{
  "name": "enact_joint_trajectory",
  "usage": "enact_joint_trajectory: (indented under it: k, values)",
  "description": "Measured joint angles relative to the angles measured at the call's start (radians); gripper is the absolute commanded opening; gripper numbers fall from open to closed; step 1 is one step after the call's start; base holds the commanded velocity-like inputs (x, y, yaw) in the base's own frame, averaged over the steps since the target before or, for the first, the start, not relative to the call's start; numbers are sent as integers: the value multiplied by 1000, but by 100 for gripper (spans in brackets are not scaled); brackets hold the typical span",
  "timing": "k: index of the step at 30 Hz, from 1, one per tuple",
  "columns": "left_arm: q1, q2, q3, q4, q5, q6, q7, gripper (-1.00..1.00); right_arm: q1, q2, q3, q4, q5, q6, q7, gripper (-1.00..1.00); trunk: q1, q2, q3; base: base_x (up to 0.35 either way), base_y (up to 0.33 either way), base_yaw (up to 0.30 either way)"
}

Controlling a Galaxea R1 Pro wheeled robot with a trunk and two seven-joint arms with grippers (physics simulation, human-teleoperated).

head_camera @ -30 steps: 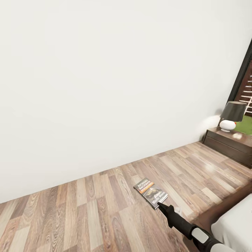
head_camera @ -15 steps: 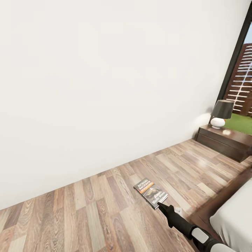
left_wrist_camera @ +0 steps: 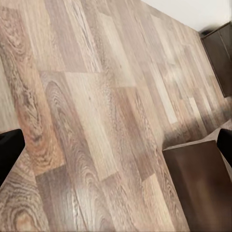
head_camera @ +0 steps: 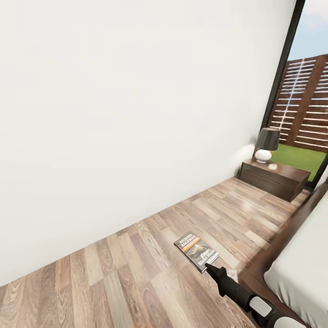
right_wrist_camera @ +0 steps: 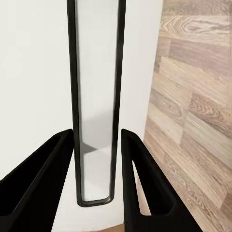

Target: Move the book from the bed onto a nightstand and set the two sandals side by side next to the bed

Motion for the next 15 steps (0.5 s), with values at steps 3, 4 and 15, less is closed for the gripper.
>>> enact_joint_trajectory:
  k: [3,4,15]
  values:
    - [0,0,0,0,0,0,0,100,0,0,0,0,0,0,0,-100,0,0,0,115,137,-255]
    - [0,0,0,0,0,0,0,100,0,0,0,0,0,0,0,-100,0,0,0,121,133,-256]
    - [0,0,0,1,0,1,0,100,0,0,2,0,1,-1,0,-100,0,0,4,125,121,-256]
